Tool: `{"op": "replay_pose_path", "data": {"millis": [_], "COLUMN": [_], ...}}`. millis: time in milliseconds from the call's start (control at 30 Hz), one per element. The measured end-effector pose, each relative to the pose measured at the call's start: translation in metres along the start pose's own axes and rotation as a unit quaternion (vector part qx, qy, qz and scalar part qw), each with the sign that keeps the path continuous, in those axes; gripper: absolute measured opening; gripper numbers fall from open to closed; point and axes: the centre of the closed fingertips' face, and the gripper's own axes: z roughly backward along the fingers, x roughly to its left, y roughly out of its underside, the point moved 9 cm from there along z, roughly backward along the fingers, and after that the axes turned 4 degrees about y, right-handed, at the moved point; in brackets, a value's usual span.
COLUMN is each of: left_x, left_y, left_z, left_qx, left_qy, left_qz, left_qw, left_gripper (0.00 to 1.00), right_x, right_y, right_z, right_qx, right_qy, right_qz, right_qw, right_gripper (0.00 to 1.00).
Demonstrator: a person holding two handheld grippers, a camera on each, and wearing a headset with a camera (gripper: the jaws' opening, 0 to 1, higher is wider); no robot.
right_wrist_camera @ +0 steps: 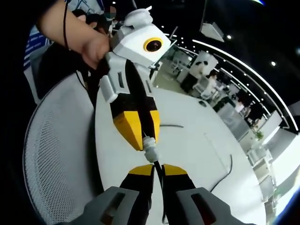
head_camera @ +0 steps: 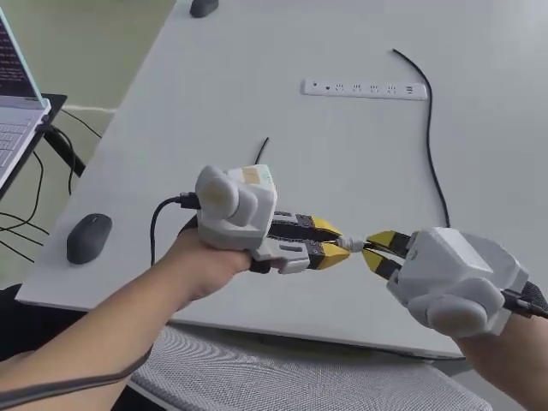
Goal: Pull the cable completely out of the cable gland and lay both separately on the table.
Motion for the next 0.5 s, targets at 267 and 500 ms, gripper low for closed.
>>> {"op": "replay_pose_path", "data": {"millis": [267,500], "left_x": [-0.0016,-0.0027], "left_y": [0.0008,0.0009], "left_z": [-0.0007,-0.0019], "left_qx": [0.002,0.001], "left_qy": [0.003,0.001], "left_qz": [-0.005,-0.009], "left_qw": [1.0,1.0], "left_gripper": [0.15,0.15], "right_x": [0.002,0.0014], "right_y": [0.0019,0.0049], "right_z": [0.0007,0.0002], "right_qx": [0.002,0.008], "right_qy": [0.001,0.002], "right_qz": [-0.023,-0.041], "right_qw": [0.9997,0.9991], "right_gripper": [0.0,0.0]}}
